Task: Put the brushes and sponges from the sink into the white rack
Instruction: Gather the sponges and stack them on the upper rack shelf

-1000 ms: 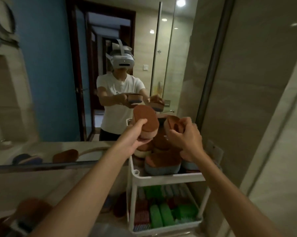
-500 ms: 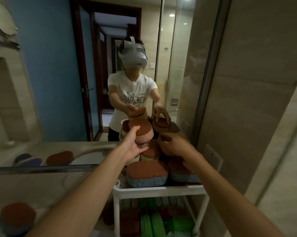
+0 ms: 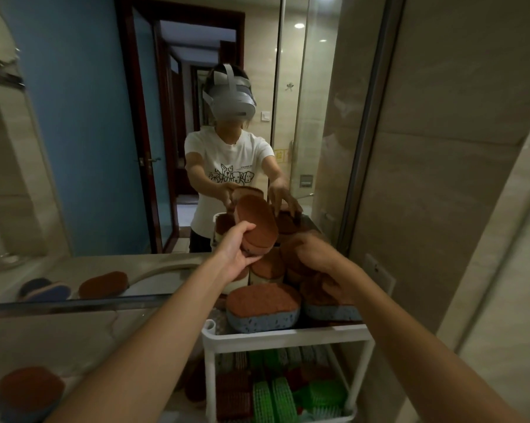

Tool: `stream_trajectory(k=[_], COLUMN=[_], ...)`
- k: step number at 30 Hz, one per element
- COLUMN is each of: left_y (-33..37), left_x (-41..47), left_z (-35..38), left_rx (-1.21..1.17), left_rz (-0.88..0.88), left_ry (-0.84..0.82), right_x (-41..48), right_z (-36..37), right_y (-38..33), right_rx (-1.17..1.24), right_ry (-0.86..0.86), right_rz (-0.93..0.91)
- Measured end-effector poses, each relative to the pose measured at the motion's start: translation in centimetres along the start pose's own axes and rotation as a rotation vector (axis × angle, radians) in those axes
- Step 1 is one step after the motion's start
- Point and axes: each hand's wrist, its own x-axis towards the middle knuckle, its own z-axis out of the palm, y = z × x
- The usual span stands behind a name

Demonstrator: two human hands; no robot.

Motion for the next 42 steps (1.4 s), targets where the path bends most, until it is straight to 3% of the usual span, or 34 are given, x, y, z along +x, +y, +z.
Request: stream_trajectory(k=[3,7,13,15,17,19,22,33,42], left_y=[0.6,0.3,-0.6,-0.7,-0.9,-1.6,-2.8,-3.2,-2.6], left_x=[-0.1,-0.7,-0.8,-0.3,0.1,0.8,1.1,1.9,1.7], left_z=[1.2,3.7,5.1,4.7,3.8,3.1,2.7,2.1,2.9], left_rx=[0.013,0.124,0.326,0.635,1.089,1.459,1.747,1.793,1.664], left_rz=[0.044,-0.002,-0.004,0.164,0.363,0.421,0.348,0.278,0.242], left_ry=[-0.029,-0.097,-0.208,-0.092,-0.063,-0.194,-0.354,-0.406,-0.412], right_x=[-0.7,-1.4,-2.0,-2.4,-2.7,-2.8,-2.8,-1.1,-1.0], right_z=[-0.5,-1.1,-2.2,-2.6,-3.0,-3.1,-2.5,-1.1,-1.1], right_y=[-0.3,-0.5,1.0,1.8,2.3,2.6,3.1,5.0,4.6], right_rx=[0.227,0.269,0.364,0.380,0.327,0.213,0.118,-0.041,-0.019], right_ry=[0.185,0.214,0.368,0.385,0.330,0.227,0.139,-0.107,-0.115], right_rz=[-0.054,-0.162,-0.021,0.075,0.154,0.219,0.267,0.246,0.262])
